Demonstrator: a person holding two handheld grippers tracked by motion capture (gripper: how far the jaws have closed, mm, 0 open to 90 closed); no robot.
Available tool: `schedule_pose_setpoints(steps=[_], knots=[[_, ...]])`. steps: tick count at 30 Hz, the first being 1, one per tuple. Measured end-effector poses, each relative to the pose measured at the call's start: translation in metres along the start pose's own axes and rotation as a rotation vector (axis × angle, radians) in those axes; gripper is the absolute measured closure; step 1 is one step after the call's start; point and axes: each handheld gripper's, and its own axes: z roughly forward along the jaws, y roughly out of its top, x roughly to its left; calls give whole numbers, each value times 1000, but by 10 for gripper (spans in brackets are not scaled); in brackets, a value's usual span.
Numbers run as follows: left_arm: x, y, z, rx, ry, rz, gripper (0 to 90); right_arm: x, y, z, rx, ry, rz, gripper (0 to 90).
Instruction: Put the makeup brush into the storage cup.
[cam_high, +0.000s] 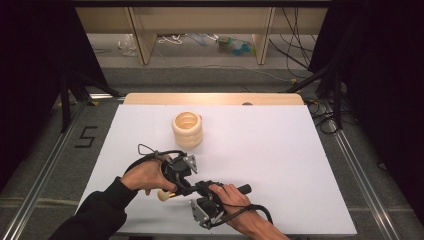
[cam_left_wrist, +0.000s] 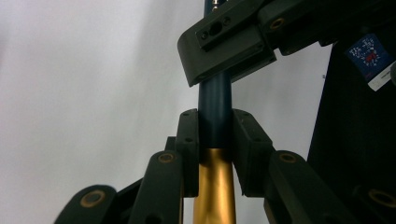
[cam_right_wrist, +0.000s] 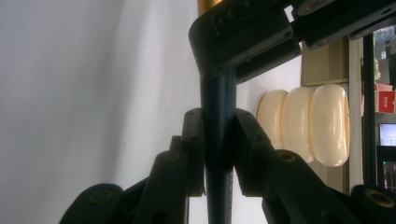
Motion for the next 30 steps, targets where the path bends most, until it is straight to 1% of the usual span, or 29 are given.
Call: schedule_pose_setpoints(steps=[2, 3, 4, 5, 6, 7, 8, 9, 10, 11, 12, 13, 14, 15, 16, 17, 18, 19, 20, 21, 22, 23, 24, 25, 26, 27, 28, 29, 30], knots=[[1, 0, -1, -9, 3, 0, 725, 0, 0, -1, 9, -4, -2, 764], [1, 0, -2, -28, 9, -12, 699, 0, -1, 0, 3, -1, 0, 764], [2, 0, -3, -32, 9, -6, 670, -1, -1, 0, -2, -7, -21, 764], [1, -1, -4, -56, 10, -28, 655, 1, -1, 1, -1, 6, -9, 764], [0, -2, -4, -93, 12, -57, 606, 0, -1, -1, 11, -4, -22, 764], [2, -3, -7, -86, 14, -41, 606, 0, -1, -1, 11, -4, -22, 764], [3, -4, -9, -88, 7, -38, 606, 1, -2, -1, 14, -8, -15, 764], [1, -5, -7, -126, -5, -75, 595, 2, -2, -2, 24, -7, 9, 764], [2, -6, -8, -130, 0, -74, 588, -2, -3, -1, 15, -16, -32, 764], [4, -7, -9, -115, 10, -55, 571, 1, -4, -2, 27, -20, 8, 764], [5, -7, -10, -117, 17, -48, 561, -3, -6, -2, 16, -25, -34, 764], [5, -8, -10, -131, 15, -46, 549, -3, -7, -3, 21, -31, -17, 764], [5, -8, -12, -142, 18, -39, 532, -5, -8, -3, 16, -37, -22, 764], [4, -8, -14, -158, 21, -45, 507, -7, -10, -4, 14, -44, -25, 764], [5, -8, -16, -158, 28, -24, 492, -11, -11, -4, -2, -54, -39, 764], [4, -8, -18, -171, 34, -32, 475, -12, -12, -5, -6, -53, -29, 764], [4, -8, -20, -188, 47, -25, 437, -15, -16, -6, -15, -57, 5, 764], [4, -8, -21, -204, 50, -25, 437, -15, -16, -6, -15, -57, 5, 764], [4, -7, -23, -221, 63, -18, 396, -17, -21, -8, -22, -56, 42, 764], [3, -7, -24, -236, 75, -16, 396, -17, -21, -8, -22, -56, 42, 764], [2, -7, -24, -273, 82, -33, 383, -17, -22, -9, -17, -54, 76, 764], [2, -8, -25, -277, 85, -35, 379, -18, -23, -11, -8, -76, 84, 764], [1, -8, -27, -284, 95, -29, 372, -22, -26, -10, -30, -66, 55, 764], [2, -10, -31, -294, 118, -14, 350, -22, -29, -13, -15, -68, 133, 764], [2, -10, -31, -294, 118, -14, 340, -22, -29, -13, -15, -68, 133, 764], [2, -11, -33, -302, 134, -10, 340, -23, -31, -14, -14, -70, 153, 764], [3, -12, -36, -320, 157, 8, 325, -26, -33, -14, -30, -70, 125, 764], [3, -13, -38, -339, 169, 7, 310, -28, -36, -14, -41, -74, 126, 764], [3, -14, -40, -356, 177, -1, 308, -28, -38, -16, -34, -80, 173, 764]])
